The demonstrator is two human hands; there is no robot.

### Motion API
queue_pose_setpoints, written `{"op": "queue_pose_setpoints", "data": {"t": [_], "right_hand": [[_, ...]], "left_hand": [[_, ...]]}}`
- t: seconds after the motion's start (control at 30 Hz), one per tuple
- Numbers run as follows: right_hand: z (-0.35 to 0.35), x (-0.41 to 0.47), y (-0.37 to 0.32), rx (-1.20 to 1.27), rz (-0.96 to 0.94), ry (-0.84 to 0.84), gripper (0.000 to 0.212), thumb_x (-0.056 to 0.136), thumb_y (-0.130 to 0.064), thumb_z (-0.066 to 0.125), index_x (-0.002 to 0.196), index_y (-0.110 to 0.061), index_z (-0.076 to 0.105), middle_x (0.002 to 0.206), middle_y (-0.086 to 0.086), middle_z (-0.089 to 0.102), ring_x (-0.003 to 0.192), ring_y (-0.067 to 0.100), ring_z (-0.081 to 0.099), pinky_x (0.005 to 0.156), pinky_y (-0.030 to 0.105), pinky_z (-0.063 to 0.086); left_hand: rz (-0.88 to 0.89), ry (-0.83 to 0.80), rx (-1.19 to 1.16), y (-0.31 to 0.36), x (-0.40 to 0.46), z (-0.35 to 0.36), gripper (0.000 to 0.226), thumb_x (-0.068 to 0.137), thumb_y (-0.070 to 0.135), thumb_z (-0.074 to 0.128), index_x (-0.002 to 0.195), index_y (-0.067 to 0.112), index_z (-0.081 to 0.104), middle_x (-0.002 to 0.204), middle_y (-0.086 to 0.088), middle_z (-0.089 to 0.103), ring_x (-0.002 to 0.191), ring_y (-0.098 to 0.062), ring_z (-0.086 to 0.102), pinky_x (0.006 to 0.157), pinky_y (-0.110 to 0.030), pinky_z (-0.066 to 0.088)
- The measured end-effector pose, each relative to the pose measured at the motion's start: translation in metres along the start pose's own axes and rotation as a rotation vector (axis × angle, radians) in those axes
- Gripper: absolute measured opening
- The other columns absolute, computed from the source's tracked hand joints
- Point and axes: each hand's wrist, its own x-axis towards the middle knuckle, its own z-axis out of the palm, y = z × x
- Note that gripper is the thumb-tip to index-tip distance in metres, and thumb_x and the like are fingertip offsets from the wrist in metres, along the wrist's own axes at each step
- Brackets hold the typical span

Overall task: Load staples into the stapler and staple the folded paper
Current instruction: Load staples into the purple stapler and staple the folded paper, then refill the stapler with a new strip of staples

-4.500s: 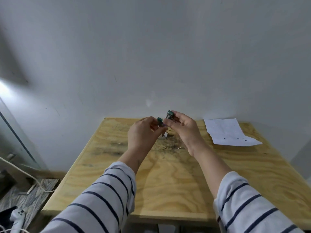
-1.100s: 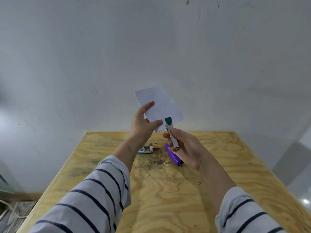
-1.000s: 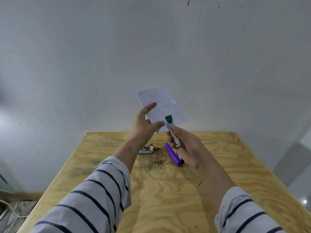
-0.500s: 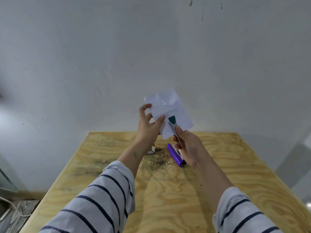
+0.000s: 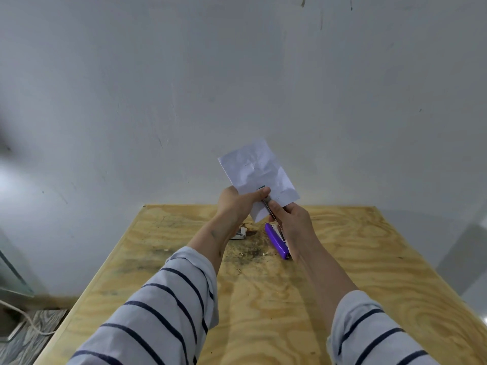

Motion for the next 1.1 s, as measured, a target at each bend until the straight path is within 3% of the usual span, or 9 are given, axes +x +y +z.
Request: {"op": "queue_pose_setpoints", "data": {"t": [0.17, 0.27, 0.33, 0.47, 0.57, 0.7, 0.83, 0.93, 1.1], "right_hand": [[0.002, 0.003, -0.005, -0.053, 0.040, -0.015, 0.029, 0.090, -0.034, 0.057, 0.100, -0.008, 0.064, 0.072, 0.001, 0.059, 0.065, 0.012, 0.052, 0.059, 0.021, 0.042], [0.003, 0.004, -0.004, -0.009, 0.095, -0.049, 0.029, 0.091, -0.034, 0.055, 0.100, -0.008, 0.064, 0.078, 0.000, 0.060, 0.070, 0.012, 0.052, 0.065, 0.023, 0.044], [0.001, 0.006, -0.003, -0.035, 0.112, -0.028, 0.030, 0.091, -0.035, 0.056, 0.103, -0.009, 0.066, 0.083, -0.002, 0.064, 0.072, 0.011, 0.054, 0.064, 0.023, 0.045], [-0.005, 0.014, 0.004, -0.184, 0.081, 0.109, 0.026, 0.086, -0.042, 0.062, 0.084, -0.017, 0.067, 0.079, 0.002, 0.066, 0.065, 0.015, 0.056, 0.061, 0.028, 0.046], [-0.010, 0.020, 0.012, -0.394, 0.020, 0.172, 0.029, 0.085, -0.037, 0.062, 0.080, -0.010, 0.069, 0.070, 0.008, 0.064, 0.058, 0.018, 0.053, 0.056, 0.028, 0.039], [-0.019, 0.028, 0.020, -0.686, 0.005, 0.260, 0.017, 0.086, -0.021, 0.058, 0.082, -0.009, 0.069, 0.071, 0.009, 0.067, 0.056, 0.023, 0.057, 0.045, 0.023, 0.031], [-0.030, 0.034, 0.036, -0.904, 0.059, 0.315, 0.023, 0.088, -0.026, 0.056, 0.077, -0.010, 0.068, 0.063, 0.004, 0.062, 0.049, 0.016, 0.049, 0.041, 0.021, 0.028], [-0.033, 0.036, 0.049, -0.964, 0.090, 0.332, 0.023, 0.089, -0.028, 0.056, 0.086, -0.010, 0.070, 0.074, 0.004, 0.065, 0.052, 0.010, 0.049, 0.041, 0.019, 0.028], [-0.029, 0.041, 0.058, -0.992, 0.140, 0.322, 0.025, 0.090, -0.030, 0.056, 0.086, -0.009, 0.070, 0.069, 0.003, 0.061, 0.050, 0.008, 0.047, 0.041, 0.020, 0.028]], "left_hand": [[0.034, 0.012, 0.031, -0.003, 0.003, -0.003, 0.011, 0.089, 0.029, 0.063, 0.084, 0.021, 0.058, 0.088, -0.001, 0.067, 0.086, -0.023, 0.067, 0.078, -0.040, 0.057], [0.050, 0.149, 0.036, -0.004, 0.008, -0.014, 0.014, 0.096, 0.015, 0.051, 0.084, 0.018, 0.058, 0.087, -0.001, 0.064, 0.090, -0.024, 0.064, 0.074, -0.039, 0.058], [0.062, 0.252, 0.098, -0.007, 0.014, -0.026, 0.017, 0.096, 0.014, 0.049, 0.083, 0.019, 0.058, 0.086, -0.003, 0.063, 0.083, -0.024, 0.061, 0.077, -0.046, 0.056], [0.075, 0.389, 0.164, -0.014, 0.020, -0.052, 0.026, 0.098, 0.014, 0.043, 0.122, 0.013, 0.054, 0.096, -0.005, 0.060, 0.069, -0.013, 0.055, 0.057, -0.032, 0.049], [0.062, 0.445, 0.204, -0.027, 0.022, -0.071, 0.032, 0.099, 0.011, 0.040, 0.129, 0.014, 0.050, 0.103, -0.009, 0.060, 0.069, -0.012, 0.052, 0.051, -0.025, 0.041], [-0.015, 0.501, 0.262, -0.046, 0.024, -0.093, 0.034, 0.099, 0.011, 0.038, 0.131, 0.014, 0.049, 0.109, -0.011, 0.059, 0.083, -0.023, 0.054, 0.062, -0.031, 0.042], [-0.069, 0.518, 0.388, -0.065, 0.029, -0.115, 0.037, 0.098, 0.009, 0.036, 0.132, 0.012, 0.050, 0.119, -0.015, 0.060, 0.092, -0.028, 0.055, 0.072, -0.035, 0.044], [-0.081, 0.493, 0.492, -0.080, 0.031, -0.128, 0.039, 0.098, 0.010, 0.037, 0.134, 0.013, 0.050, 0.123, -0.014, 0.060, 0.101, -0.031, 0.056, 0.077, -0.035, 0.043], [-0.084, 0.477, 0.719, -0.100, 0.029, -0.135, 0.040, 0.095, 0.018, 0.036, 0.133, 0.024, 0.048, 0.131, -0.011, 0.053, 0.115, -0.033, 0.051, 0.097, -0.045, 0.041]]}}
